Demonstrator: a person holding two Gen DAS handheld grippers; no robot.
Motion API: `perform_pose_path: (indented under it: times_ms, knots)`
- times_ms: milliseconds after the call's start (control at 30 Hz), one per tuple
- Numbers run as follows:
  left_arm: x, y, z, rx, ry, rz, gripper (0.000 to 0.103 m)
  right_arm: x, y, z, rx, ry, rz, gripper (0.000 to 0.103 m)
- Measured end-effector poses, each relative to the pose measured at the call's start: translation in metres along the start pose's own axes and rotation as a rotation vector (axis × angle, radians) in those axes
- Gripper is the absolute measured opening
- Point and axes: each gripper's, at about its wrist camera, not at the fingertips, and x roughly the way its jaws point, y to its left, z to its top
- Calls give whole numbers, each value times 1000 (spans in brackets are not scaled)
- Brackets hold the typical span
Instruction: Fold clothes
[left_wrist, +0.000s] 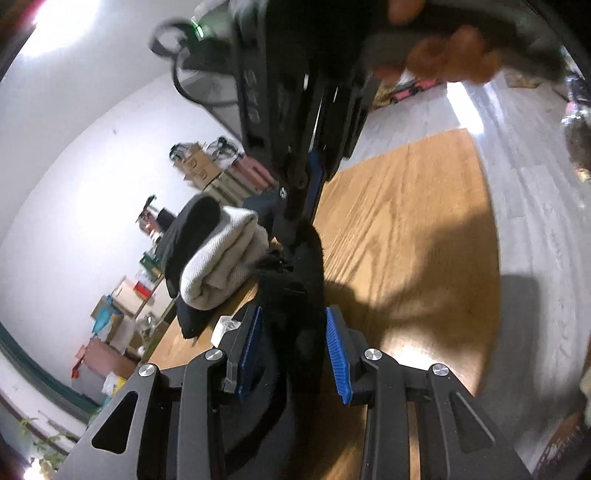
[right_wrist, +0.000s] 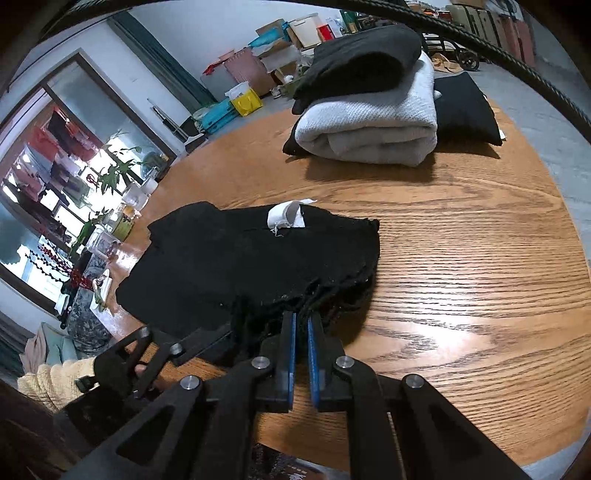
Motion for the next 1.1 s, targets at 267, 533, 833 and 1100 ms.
perform_pose_path:
  times_ms: [267, 533, 833, 1100]
  knots:
    - [12, 6, 0, -35, 45, 19, 37, 2, 2, -1, 7, 2, 8, 7]
    - [20, 3, 7, -68, 41, -8, 63, -1, 1, -4, 17, -2, 16, 7]
    - [59, 7, 8, -101, 167, 0, 65, -6, 3, -6, 17, -9, 34, 7]
    - [64, 18, 6, -187, 200, -10, 19, -6, -3, -8, 34, 0, 18, 12]
